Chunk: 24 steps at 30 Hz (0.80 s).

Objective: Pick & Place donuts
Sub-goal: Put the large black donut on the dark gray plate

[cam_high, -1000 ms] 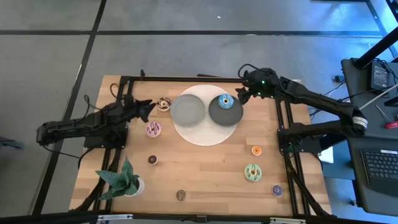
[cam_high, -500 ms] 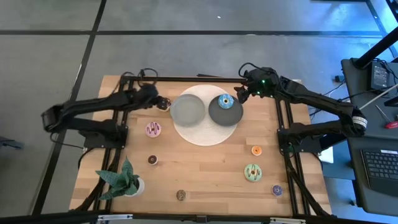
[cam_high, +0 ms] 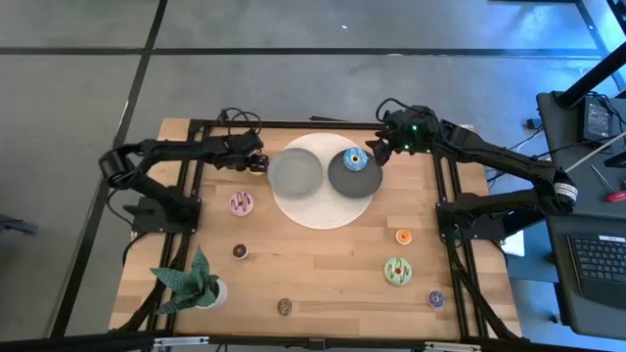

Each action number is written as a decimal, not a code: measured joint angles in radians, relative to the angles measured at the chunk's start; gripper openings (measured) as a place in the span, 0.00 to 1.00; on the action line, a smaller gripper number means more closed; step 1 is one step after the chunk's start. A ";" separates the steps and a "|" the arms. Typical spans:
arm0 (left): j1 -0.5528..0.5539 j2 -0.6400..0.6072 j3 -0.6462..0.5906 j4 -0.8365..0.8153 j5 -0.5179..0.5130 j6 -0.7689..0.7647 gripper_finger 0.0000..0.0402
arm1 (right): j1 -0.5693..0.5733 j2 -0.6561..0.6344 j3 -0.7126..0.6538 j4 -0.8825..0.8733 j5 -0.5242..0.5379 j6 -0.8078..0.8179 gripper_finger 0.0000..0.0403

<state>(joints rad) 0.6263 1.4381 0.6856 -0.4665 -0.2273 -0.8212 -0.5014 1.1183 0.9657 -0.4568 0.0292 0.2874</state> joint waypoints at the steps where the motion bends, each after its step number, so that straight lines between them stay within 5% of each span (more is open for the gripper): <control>1: 0.002 0.011 0.000 0.003 0.003 -0.004 0.51 | 0.000 0.000 0.000 0.000 0.000 0.000 0.60; 10: 0.024 0.050 0.001 0.033 0.002 -0.006 0.48 | 0.000 0.000 0.000 0.005 0.002 -0.003 0.60; 24: 0.037 0.051 0.000 0.053 0.021 0.022 0.20 | 0.000 0.000 0.000 0.005 0.003 -0.003 0.60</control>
<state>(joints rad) 0.6632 1.4887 0.6861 -0.4137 -0.2066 -0.7995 -0.5018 1.1187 0.9661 -0.4522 0.0322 0.2843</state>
